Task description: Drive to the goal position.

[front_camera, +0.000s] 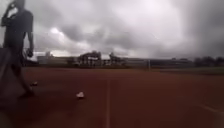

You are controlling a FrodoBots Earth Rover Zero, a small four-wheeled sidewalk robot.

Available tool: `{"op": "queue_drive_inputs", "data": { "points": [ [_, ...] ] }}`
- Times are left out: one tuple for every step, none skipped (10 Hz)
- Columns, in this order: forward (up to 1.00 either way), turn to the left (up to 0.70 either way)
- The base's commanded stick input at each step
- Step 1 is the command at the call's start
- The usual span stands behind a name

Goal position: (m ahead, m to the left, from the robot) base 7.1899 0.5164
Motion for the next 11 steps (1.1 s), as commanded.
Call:
{"op": "queue_drive_inputs", "data": {
  "points": [
    [0.7,0.0],
    [0.7,0.0],
    [0.7,0.0],
    [0.7,0.0],
    [0.7,0.0],
    [0.7,0.0],
    [0.7,0.0],
    [0.7,0.0],
    [0.7,0.0],
    [0.7,0.0],
    [0.7,0.0]
  ]
}}
